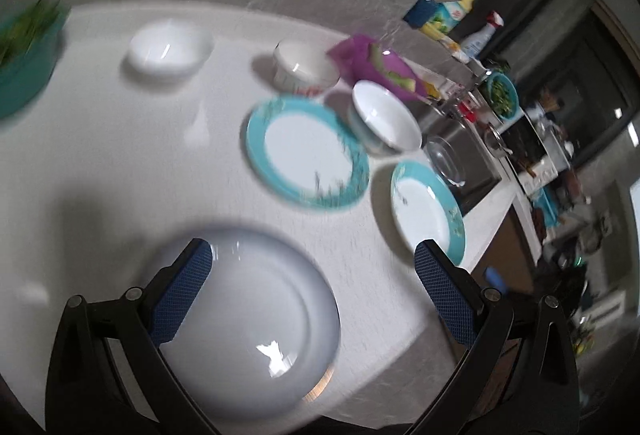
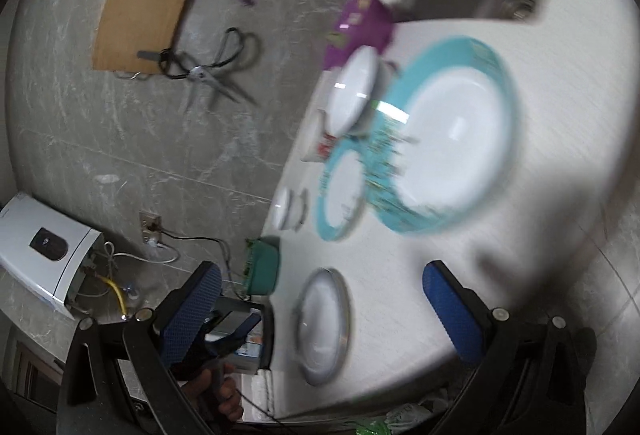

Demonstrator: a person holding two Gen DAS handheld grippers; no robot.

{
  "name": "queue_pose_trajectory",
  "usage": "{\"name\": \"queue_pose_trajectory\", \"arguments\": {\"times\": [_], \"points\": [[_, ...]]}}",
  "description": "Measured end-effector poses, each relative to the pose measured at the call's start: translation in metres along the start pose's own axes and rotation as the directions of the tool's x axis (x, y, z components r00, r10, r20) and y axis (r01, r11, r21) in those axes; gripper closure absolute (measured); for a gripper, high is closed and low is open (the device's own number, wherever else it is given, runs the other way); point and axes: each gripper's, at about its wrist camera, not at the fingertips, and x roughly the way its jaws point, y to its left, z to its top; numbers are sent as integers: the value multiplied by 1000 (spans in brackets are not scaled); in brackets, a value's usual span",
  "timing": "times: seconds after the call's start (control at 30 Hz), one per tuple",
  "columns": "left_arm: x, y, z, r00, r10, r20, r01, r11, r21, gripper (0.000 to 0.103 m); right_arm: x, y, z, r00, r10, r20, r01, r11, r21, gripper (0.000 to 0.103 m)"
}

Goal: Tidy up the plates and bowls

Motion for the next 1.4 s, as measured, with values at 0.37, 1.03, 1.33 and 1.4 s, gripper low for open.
{"name": "queue_pose_trajectory", "arguments": {"times": [0.37,1.03,1.33,1.4], "points": [[119,47,130,973,14,-232,27,985,170,1,138,72,103,970,-183,-161,149,968,-202,0],[207,72,135,925,42,-378,49,972,230,14,258,19,110,763,-571,-304,473,812,-341,10],[224,70,127,912,40,-408,57,973,224,42,276,17,109,727,-593,-346,470,797,-379,12],[227,69,127,911,36,-412,61,974,220,42,282,18,109,706,-605,-368,472,790,-392,14]]}}
